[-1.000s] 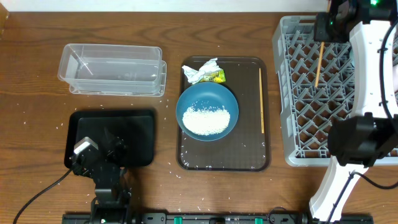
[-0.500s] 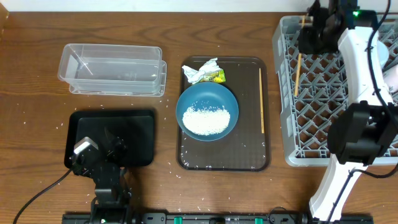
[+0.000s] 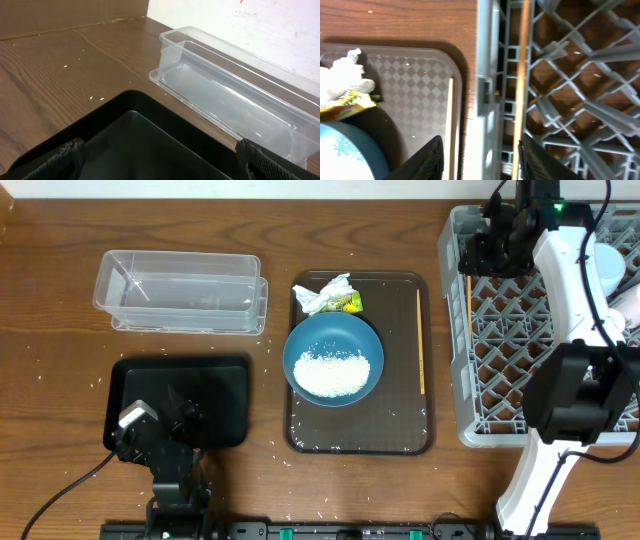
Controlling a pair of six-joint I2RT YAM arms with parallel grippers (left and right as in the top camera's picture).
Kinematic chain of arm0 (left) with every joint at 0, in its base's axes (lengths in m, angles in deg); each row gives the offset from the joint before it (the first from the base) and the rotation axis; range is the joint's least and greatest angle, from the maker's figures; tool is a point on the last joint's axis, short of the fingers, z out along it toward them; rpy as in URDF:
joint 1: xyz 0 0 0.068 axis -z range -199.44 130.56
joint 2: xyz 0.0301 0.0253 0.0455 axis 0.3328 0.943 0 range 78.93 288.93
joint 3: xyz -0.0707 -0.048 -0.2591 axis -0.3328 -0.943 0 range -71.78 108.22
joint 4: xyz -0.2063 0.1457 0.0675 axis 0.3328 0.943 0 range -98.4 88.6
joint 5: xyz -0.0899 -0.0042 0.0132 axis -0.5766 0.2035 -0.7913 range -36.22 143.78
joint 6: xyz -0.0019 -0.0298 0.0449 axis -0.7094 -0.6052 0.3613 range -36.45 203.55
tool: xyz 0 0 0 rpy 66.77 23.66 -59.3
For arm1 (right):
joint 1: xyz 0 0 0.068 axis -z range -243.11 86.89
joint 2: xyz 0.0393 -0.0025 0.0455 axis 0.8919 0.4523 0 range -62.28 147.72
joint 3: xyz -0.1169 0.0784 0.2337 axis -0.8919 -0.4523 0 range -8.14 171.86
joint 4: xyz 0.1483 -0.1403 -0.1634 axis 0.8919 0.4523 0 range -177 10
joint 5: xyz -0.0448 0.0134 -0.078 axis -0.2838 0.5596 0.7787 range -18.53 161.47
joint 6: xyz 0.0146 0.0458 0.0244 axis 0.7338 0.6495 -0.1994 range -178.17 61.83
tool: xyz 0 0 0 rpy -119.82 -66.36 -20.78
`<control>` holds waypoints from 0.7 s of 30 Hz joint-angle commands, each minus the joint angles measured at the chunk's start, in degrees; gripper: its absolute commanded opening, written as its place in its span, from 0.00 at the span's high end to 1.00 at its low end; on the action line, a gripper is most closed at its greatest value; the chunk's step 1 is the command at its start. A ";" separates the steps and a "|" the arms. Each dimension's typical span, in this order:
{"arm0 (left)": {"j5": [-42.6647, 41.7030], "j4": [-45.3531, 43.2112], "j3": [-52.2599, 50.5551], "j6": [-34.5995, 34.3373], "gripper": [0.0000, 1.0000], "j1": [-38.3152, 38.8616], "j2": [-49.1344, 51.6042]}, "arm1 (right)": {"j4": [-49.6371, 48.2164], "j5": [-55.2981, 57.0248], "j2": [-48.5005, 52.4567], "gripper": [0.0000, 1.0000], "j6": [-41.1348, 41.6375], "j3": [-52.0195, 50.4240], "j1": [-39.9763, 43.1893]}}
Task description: Sort waste into correct bins and load items into the dishwasher rack
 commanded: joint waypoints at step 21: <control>0.90 1.66 -1.09 0.11 0.02 -0.20 0.15 | -3.28 -4.02 -0.35 0.67 -0.94 0.68 -6.84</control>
